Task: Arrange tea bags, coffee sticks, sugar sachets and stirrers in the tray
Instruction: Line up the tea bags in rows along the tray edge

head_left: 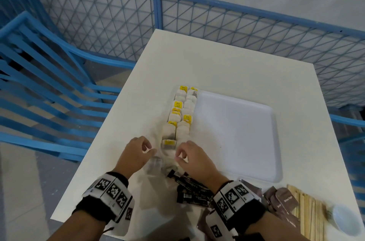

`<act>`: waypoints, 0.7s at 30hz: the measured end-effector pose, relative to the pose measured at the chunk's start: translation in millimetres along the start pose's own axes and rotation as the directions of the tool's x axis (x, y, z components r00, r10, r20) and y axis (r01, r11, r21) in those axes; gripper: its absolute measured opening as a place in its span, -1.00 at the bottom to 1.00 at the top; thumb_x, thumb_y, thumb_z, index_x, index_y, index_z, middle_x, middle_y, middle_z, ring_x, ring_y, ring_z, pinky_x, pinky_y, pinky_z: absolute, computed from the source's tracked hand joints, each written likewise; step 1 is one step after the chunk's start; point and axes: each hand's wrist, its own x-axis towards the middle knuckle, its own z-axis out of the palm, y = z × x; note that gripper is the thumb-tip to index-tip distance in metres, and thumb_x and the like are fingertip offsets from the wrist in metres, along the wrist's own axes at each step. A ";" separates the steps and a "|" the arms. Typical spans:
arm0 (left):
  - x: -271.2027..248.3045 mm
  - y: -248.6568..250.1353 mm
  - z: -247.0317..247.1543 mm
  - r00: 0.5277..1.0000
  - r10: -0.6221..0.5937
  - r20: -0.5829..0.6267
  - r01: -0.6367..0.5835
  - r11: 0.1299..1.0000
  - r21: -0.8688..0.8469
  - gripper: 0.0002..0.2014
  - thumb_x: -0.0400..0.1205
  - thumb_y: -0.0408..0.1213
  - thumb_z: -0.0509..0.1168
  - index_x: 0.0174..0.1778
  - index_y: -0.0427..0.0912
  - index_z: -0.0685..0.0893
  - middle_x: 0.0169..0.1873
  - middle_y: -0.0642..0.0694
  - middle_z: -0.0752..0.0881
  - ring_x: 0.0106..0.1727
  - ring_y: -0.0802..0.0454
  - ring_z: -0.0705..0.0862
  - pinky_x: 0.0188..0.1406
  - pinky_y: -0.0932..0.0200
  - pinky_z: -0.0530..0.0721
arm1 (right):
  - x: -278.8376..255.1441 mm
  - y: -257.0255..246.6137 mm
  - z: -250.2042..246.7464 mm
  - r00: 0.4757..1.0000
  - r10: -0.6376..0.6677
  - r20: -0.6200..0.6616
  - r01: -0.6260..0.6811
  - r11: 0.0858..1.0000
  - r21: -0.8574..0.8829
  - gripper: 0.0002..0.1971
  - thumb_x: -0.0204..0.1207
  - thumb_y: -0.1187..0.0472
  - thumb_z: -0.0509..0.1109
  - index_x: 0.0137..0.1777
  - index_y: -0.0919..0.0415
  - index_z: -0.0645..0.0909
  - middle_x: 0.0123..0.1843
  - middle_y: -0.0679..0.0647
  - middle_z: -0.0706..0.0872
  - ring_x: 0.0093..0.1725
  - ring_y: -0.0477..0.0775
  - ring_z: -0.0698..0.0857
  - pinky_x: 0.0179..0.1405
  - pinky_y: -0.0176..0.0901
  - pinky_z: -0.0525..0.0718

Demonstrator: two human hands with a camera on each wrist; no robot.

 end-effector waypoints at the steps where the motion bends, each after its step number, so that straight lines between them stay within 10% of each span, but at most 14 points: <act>1: -4.7 -2.9 0.8 0.999 -0.001 0.049 0.001 1.000 0.013 -0.79 0.48 -0.20 0.47 -0.13 -0.09 0.55 -0.14 -0.11 0.54 -0.12 0.02 0.53 -0.28 0.43 0.39 | -1.6 -3.3 4.1 0.996 -0.042 0.076 0.047 0.997 -0.055 -0.88 0.57 0.20 0.27 0.01 0.19 0.59 -0.09 -0.08 0.49 -0.06 -0.06 0.52 -0.08 -0.29 0.46; 6: -20.3 -13.3 15.1 0.986 0.032 0.165 -0.059 0.985 0.161 -0.59 0.42 -0.15 0.44 0.18 -0.12 0.61 0.01 -0.10 0.48 0.10 -0.18 0.57 0.08 0.12 0.55 | -1.2 -13.1 18.7 0.944 -0.028 0.329 0.147 0.928 -0.344 -0.70 0.61 0.22 0.19 0.27 0.33 0.51 0.24 0.21 0.46 0.27 0.22 0.46 0.14 0.09 0.55; 11: -30.7 -19.4 21.0 0.988 0.036 0.153 -0.074 0.966 0.249 -0.69 0.45 -0.01 0.40 0.02 -0.09 0.67 -0.05 -0.02 0.42 0.05 -0.12 0.54 -0.01 0.21 0.49 | -3.0 -11.0 21.8 0.941 -0.027 0.338 0.170 0.900 -0.401 -0.78 0.56 0.25 0.23 0.15 0.32 0.51 0.20 0.22 0.45 0.25 0.22 0.44 0.07 0.11 0.59; 16: -37.9 -16.9 16.8 0.985 0.067 0.160 -0.084 0.991 0.102 -0.75 0.54 -0.26 0.38 -0.30 0.04 0.41 -0.22 0.03 0.49 -0.27 0.09 0.49 -0.32 0.49 0.43 | -11.0 -13.1 12.0 0.963 -0.004 0.270 0.050 0.985 -0.164 -0.89 0.53 0.26 0.27 0.02 0.24 0.52 0.05 0.14 0.62 -0.01 0.07 0.53 -0.04 -0.05 0.54; 21: -48.6 -7.0 4.6 0.986 0.034 0.165 0.005 0.972 -0.233 -0.79 0.59 -0.34 0.32 -0.19 -0.08 0.39 -0.46 -0.07 0.55 -0.46 0.10 0.36 -0.50 0.42 0.37 | -20.0 -11.4 -5.7 0.988 0.067 0.136 -0.091 0.979 0.182 -0.74 0.54 0.19 0.37 0.22 0.15 0.56 -0.23 -0.16 0.56 -0.34 -0.22 0.52 -0.27 -0.53 0.48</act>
